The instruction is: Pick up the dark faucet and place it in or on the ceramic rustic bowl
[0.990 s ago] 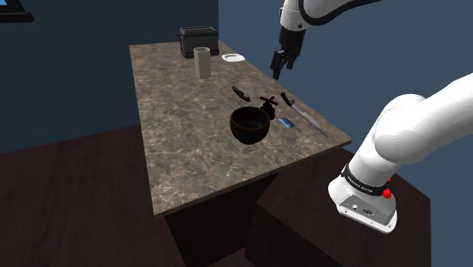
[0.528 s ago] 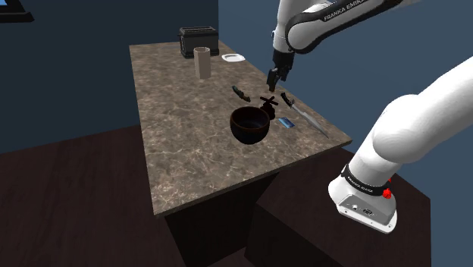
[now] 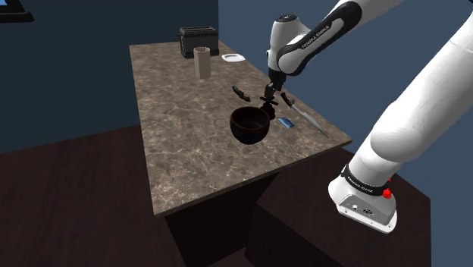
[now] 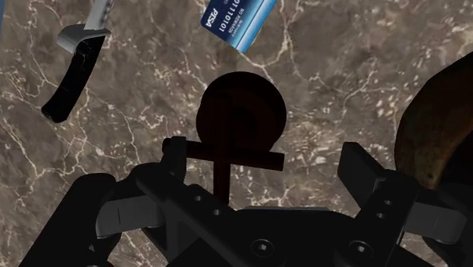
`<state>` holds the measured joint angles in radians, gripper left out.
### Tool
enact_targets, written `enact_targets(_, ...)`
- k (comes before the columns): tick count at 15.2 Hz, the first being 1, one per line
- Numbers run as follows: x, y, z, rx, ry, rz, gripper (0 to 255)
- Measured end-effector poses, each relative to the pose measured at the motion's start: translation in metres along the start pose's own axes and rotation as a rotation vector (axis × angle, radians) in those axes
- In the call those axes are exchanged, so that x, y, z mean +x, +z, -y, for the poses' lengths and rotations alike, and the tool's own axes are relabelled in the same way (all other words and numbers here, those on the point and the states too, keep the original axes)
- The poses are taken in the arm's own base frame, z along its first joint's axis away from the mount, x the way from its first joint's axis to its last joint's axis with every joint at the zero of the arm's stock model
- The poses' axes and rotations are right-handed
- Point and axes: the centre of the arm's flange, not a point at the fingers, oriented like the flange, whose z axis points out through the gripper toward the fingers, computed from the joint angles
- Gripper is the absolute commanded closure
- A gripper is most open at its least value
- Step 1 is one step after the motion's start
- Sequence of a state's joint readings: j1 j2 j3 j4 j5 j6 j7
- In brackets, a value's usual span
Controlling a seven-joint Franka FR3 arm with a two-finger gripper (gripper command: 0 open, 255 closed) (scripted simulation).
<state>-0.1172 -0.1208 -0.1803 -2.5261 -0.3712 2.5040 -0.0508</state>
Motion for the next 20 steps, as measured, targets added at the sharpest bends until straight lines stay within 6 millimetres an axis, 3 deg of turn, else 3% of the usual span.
enact_targets(3,0.01,0.033,-0.011,-0.016,-0.016,0.004,0)
enact_targets(10,0.011,0.073,-0.016,-0.021,-0.022,0.005,0)
enact_targets(17,0.012,0.08,-0.015,-0.021,-0.022,0.004,0)
enact_targets(18,0.012,0.081,-0.015,-0.021,-0.022,0.004,255)
enact_targets(20,0.012,0.08,-0.015,-0.021,-0.022,0.004,255)
